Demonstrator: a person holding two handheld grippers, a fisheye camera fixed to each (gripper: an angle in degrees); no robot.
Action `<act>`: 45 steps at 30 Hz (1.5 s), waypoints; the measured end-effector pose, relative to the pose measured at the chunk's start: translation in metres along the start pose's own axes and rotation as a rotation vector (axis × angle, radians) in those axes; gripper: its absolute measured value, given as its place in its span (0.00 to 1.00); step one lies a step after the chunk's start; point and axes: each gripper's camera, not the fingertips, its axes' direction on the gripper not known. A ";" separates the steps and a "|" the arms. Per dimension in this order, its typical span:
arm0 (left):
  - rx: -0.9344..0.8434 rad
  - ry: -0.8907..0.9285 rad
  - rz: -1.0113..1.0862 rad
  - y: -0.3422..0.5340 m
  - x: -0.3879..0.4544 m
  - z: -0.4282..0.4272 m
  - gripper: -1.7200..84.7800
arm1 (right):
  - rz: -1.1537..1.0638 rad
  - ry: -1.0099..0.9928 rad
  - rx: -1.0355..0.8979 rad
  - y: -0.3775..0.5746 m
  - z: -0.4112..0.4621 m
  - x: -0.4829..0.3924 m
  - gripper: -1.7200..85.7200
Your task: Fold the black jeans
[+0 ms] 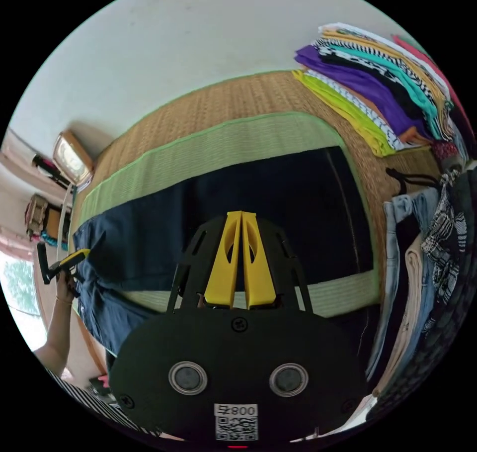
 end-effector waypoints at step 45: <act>-0.065 -0.031 0.226 0.099 0.094 0.037 0.02 | 0.181 0.040 -0.041 0.146 0.020 0.074 0.02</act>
